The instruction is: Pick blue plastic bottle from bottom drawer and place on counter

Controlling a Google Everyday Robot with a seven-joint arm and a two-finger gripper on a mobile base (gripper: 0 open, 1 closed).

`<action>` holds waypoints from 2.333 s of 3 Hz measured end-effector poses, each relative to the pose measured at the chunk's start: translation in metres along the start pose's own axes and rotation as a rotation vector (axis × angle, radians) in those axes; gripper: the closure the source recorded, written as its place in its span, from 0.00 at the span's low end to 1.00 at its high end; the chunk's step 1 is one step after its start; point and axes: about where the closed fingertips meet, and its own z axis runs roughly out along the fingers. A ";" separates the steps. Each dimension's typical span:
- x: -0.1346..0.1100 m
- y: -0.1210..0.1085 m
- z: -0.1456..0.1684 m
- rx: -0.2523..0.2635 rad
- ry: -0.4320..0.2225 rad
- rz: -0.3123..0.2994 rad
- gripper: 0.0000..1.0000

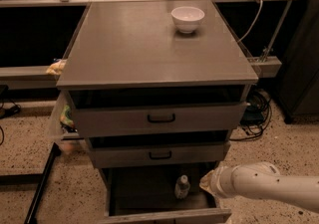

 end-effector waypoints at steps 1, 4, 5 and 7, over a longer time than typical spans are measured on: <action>0.015 -0.004 0.026 -0.028 -0.032 0.035 1.00; 0.067 0.002 0.104 -0.214 -0.220 0.092 1.00; 0.067 0.002 0.104 -0.214 -0.220 0.092 1.00; 0.076 -0.015 0.121 -0.164 -0.265 0.025 0.59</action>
Offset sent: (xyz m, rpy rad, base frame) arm 0.0397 -0.0315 -0.1102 0.2432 0.0674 0.0157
